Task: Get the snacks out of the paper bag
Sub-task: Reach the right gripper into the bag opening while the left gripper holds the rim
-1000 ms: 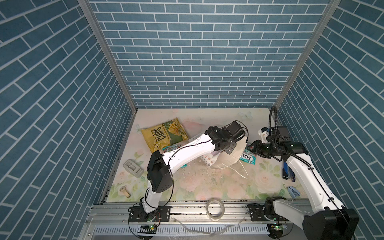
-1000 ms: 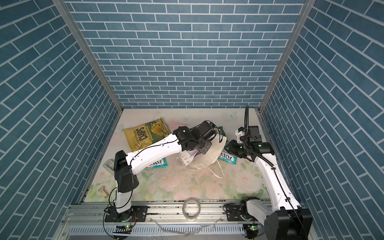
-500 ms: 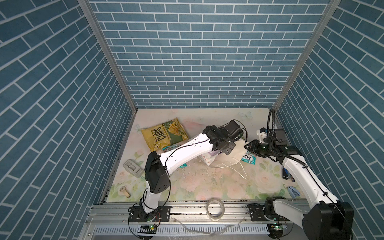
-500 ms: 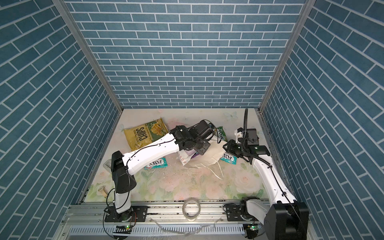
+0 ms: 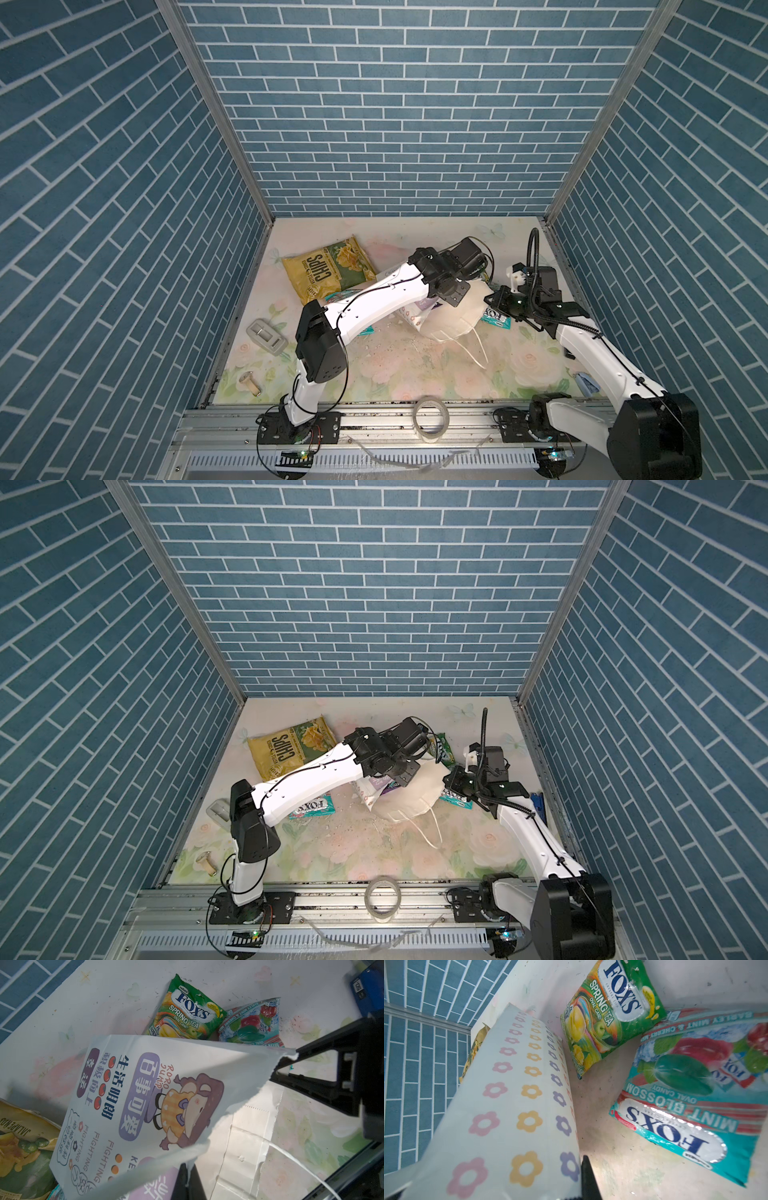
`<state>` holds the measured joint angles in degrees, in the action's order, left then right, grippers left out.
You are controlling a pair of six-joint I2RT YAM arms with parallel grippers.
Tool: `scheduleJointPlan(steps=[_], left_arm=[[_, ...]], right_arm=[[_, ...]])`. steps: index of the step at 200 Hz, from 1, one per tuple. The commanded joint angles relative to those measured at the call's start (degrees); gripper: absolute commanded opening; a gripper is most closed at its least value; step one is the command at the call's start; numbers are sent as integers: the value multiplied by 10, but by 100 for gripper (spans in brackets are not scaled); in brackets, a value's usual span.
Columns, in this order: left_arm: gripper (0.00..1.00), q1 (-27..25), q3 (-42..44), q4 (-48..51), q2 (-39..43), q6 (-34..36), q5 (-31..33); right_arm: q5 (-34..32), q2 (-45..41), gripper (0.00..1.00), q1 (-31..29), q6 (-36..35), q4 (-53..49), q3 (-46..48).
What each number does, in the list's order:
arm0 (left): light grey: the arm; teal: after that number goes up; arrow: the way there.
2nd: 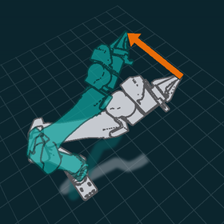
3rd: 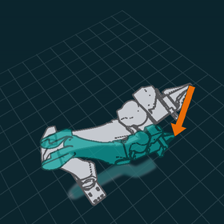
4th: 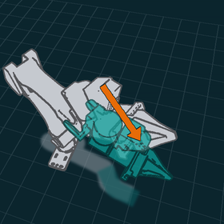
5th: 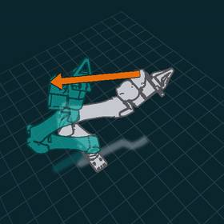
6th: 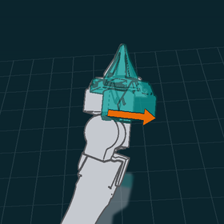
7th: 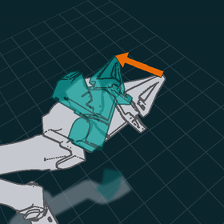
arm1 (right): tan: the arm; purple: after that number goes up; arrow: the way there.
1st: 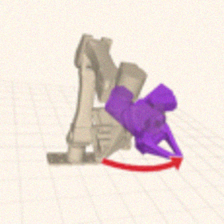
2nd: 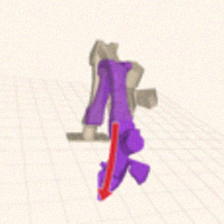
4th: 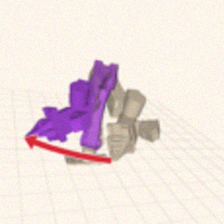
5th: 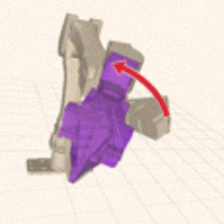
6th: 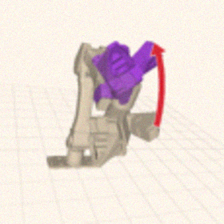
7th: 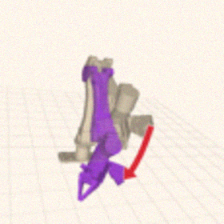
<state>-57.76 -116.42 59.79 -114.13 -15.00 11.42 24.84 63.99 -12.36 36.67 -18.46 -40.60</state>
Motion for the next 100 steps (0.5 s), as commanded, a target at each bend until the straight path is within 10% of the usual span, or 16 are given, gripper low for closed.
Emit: scheduleJointPlan(steps=[1, 40, 100], left_arm=[[0, 12, -16, 24, -4, -11, 61], [0, 12, 14, 22, 26, -26, 95], [0, 12, 36, 3, 44, -53, 66]], right_arm=[[-32, -7, 0, -33, 41, 14, 14], [-38, 15, 0, -57, 66, 39, 10], [-40, -162, 28, -55, 123, -62, -10]])
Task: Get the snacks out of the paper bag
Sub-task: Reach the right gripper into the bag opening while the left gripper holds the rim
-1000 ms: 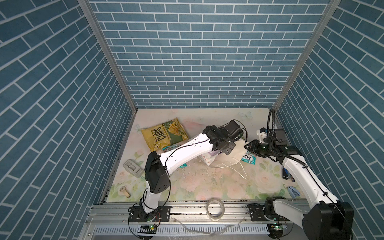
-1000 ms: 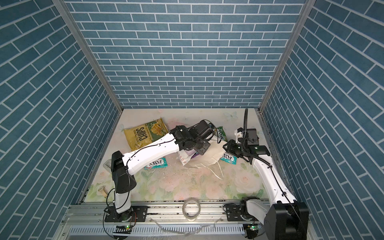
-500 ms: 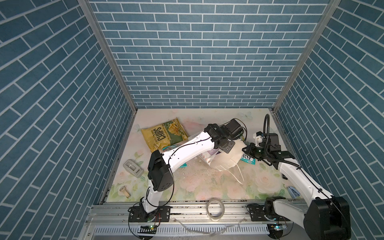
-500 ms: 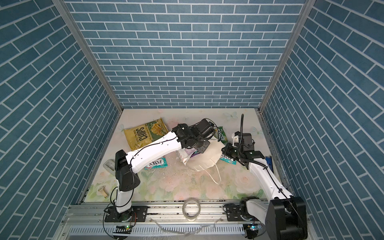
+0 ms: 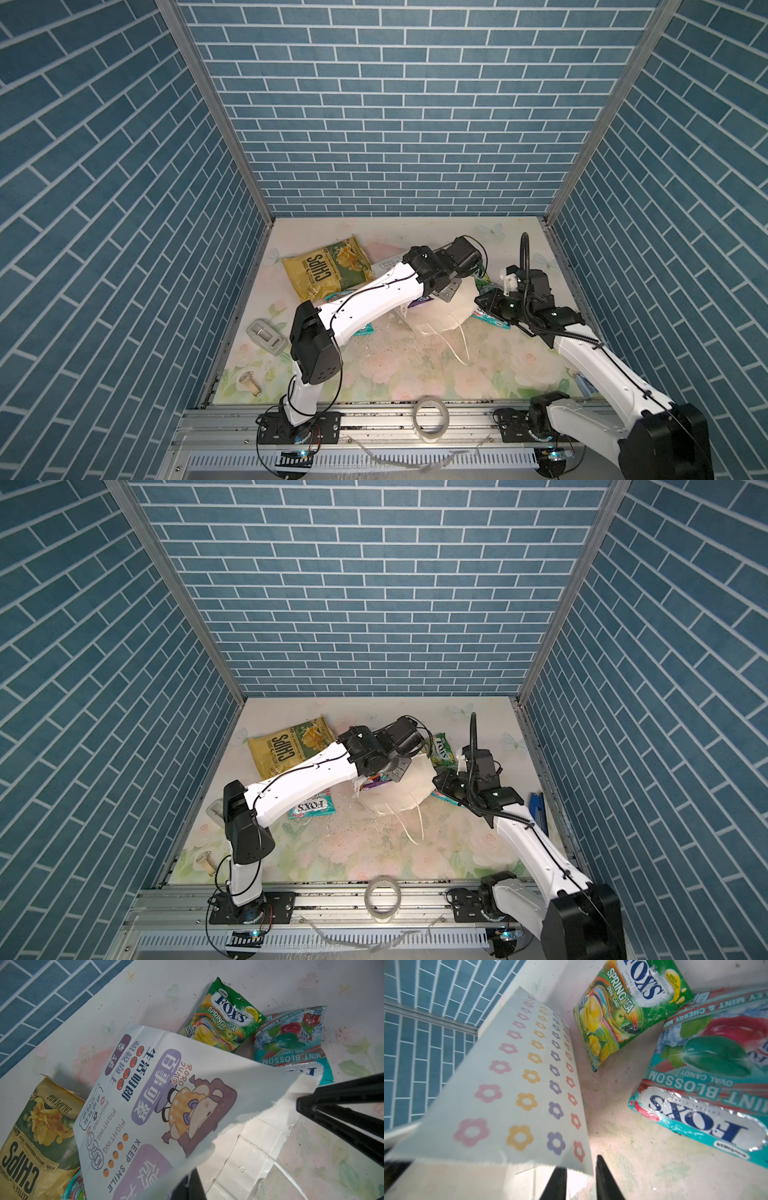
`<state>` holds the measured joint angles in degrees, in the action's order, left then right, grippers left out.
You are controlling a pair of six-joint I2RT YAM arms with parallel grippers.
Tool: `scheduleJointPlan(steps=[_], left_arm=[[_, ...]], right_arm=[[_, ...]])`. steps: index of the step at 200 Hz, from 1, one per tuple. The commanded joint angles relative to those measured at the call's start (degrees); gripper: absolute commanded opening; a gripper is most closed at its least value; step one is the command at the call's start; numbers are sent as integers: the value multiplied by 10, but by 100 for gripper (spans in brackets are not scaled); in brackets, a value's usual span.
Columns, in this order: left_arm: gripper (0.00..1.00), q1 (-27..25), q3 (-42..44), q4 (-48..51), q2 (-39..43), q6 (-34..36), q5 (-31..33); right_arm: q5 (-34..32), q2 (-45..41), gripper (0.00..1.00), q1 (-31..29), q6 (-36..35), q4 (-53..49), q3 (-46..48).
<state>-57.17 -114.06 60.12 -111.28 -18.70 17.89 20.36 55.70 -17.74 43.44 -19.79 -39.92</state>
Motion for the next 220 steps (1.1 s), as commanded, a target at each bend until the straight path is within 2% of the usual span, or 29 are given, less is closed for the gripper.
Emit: scheduleJointPlan(steps=[1, 17, 42, 65, 94, 121, 148, 185, 220], left_arm=[[0, 6, 12, -1, 15, -16, 2], [0, 6, 11, -4, 15, -14, 0], [0, 5, 31, -19, 26, -13, 4], [0, 5, 63, -43, 45, -19, 10], [0, 5, 104, -68, 74, -19, 12], [0, 6, 134, -94, 94, -6, 7], [0, 5, 147, -113, 101, -1, 1], [0, 5, 136, -122, 90, 16, -5], [0, 5, 150, -136, 100, 29, -14]], right_arm=[[7, -82, 28, -1, 59, -49, -17], [43, -122, 28, -1, 126, -38, -13], [102, -143, 23, -19, 255, 48, 25], [89, -150, 20, -66, 335, 96, 51], [5, -154, 19, -155, 380, 107, 67], [-97, -125, 17, -250, 419, 185, 91], [-190, -39, 16, -331, 431, 272, 81], [-316, 100, 13, -422, 484, 434, 80], [-407, 184, 13, -463, 520, 576, 109]])
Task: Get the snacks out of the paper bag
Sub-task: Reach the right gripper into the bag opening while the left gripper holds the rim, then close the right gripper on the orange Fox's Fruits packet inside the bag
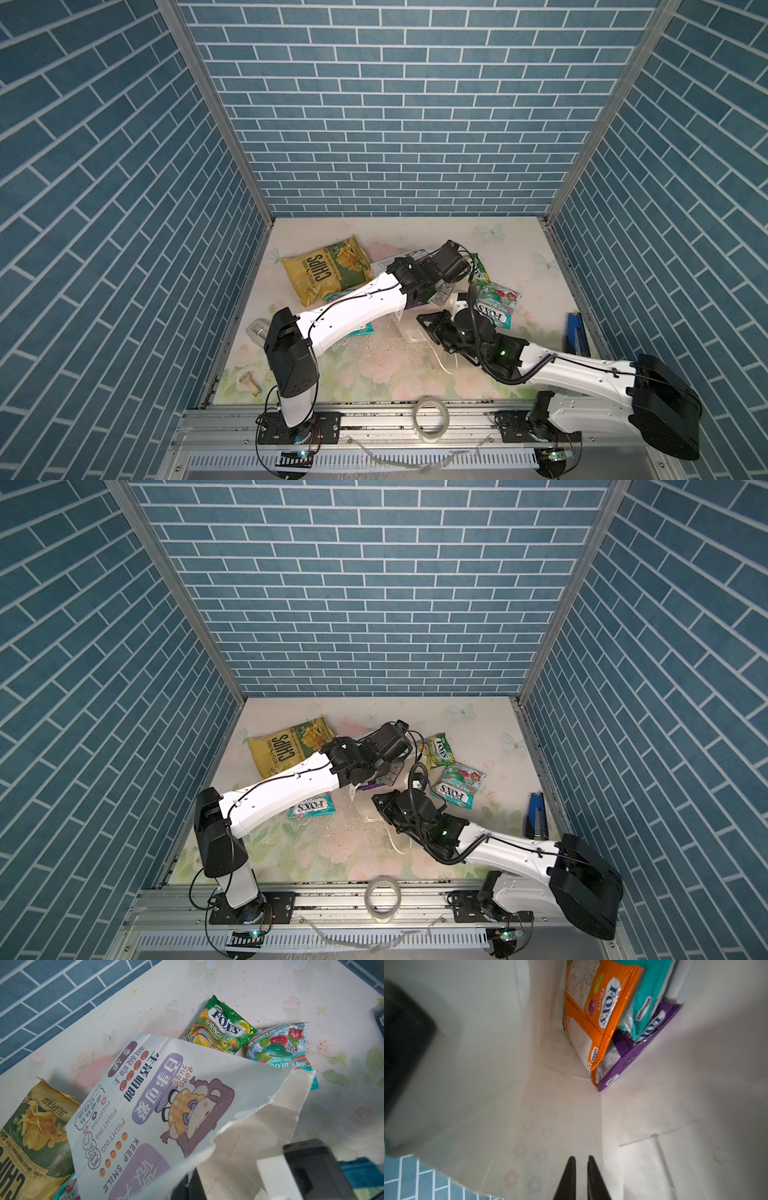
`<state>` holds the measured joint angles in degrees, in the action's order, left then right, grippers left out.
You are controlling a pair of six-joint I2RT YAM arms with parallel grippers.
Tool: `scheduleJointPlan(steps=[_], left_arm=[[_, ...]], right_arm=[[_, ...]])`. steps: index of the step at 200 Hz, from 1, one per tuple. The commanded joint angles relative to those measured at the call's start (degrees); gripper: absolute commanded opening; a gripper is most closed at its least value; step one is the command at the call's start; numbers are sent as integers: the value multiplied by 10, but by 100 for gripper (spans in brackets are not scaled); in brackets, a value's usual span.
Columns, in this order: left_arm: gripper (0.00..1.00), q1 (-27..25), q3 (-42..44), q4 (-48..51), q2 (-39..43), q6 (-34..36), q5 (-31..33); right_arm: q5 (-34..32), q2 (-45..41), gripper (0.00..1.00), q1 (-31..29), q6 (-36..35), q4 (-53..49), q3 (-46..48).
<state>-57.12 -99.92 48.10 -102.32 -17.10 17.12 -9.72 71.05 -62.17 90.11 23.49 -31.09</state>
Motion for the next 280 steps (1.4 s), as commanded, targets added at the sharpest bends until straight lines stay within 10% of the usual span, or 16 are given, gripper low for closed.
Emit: scheduleJointPlan(steps=[1, 76, 164, 280], left_arm=[[0, 4, 9, -16, 11, 14, -7], [0, 9, 21, 1, 31, 15, -41], [0, 10, 5, 17, 25, 12, -68], [0, 15, -2, 31, 20, 14, -91]], right_arm=[[-108, 33, 13, -19, 54, 147, 22], [-200, 87, 14, -22, 80, 179, 52], [-155, 267, 21, -6, 133, 341, 23], [-112, 299, 31, 40, 97, 347, -19]])
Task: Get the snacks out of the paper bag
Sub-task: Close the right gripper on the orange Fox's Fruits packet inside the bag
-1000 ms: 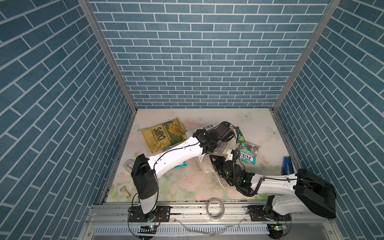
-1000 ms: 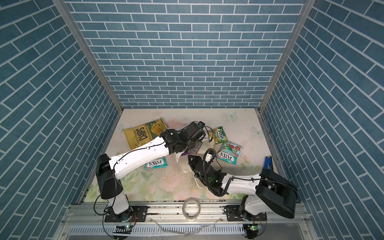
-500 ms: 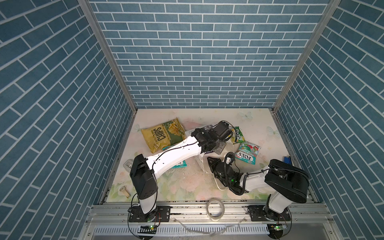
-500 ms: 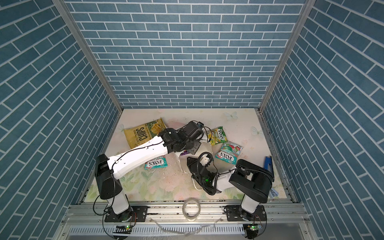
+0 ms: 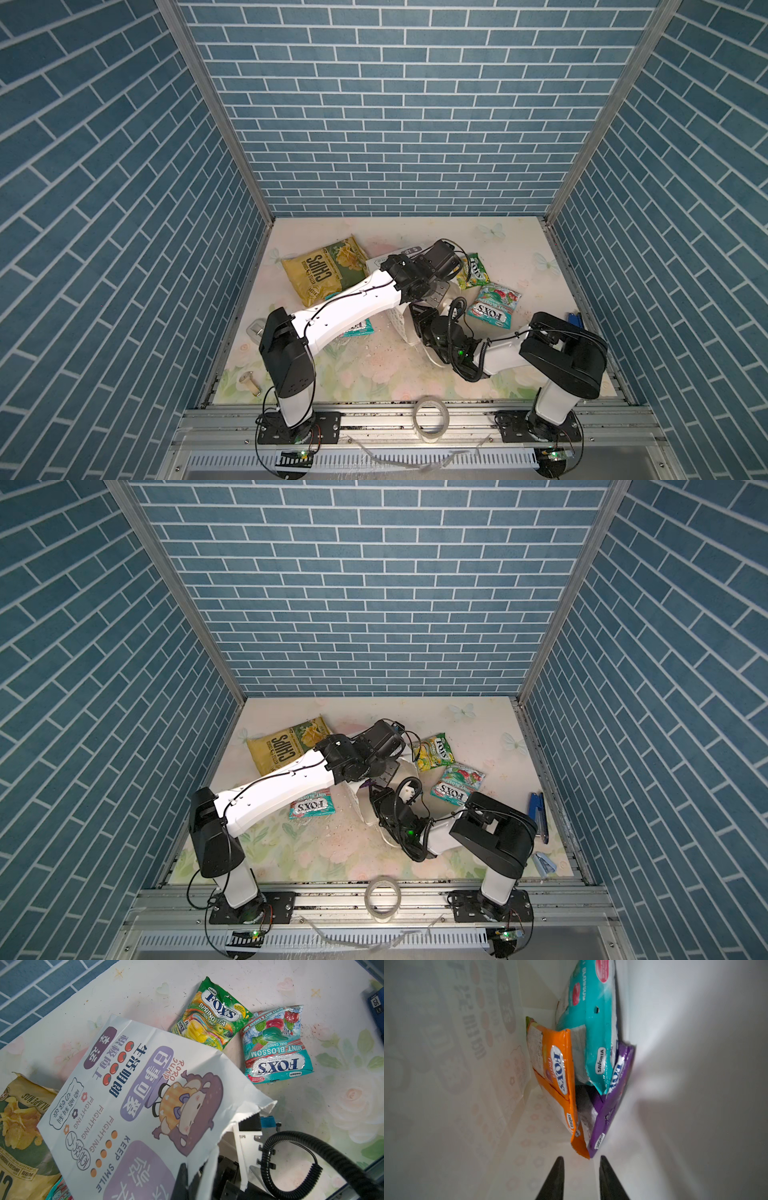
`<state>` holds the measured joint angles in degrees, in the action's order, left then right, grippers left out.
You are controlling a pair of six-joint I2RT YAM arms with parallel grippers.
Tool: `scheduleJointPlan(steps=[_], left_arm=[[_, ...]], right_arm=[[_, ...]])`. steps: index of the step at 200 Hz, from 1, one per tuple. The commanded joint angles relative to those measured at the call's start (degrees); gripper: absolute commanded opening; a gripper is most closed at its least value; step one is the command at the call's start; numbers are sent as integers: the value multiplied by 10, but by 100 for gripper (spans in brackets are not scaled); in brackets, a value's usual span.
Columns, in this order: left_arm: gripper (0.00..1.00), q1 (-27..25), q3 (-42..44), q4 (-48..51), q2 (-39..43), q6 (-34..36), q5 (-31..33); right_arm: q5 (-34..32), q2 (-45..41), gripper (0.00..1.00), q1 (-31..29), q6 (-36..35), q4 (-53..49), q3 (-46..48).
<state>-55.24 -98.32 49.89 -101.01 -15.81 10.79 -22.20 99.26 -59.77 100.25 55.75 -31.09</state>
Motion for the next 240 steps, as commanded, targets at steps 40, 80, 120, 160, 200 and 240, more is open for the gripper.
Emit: scheduleJointPlan(steps=[40, 80, 120, 160, 200, 240], left_arm=[[0, -1, -20, 14, 10, 3, -36], [0, 6, -22, 15, 12, 3, -43], [0, 15, -22, 16, 16, 3, -52], [0, 19, -21, 15, 15, 2, -59], [0, 19, -25, 19, 14, 2, -68], [0, 20, -27, 21, 15, 1, -73]], right_arm=[[20, 13, 33, 23, -17, -10, -36], [26, 12, 34, 24, -18, -34, -40], [35, -12, 34, 24, -29, -70, -36], [43, -18, 34, 28, -47, -100, -51], [65, 19, 34, 33, -44, -84, -80], [56, 11, 34, 38, -44, -89, -74]])
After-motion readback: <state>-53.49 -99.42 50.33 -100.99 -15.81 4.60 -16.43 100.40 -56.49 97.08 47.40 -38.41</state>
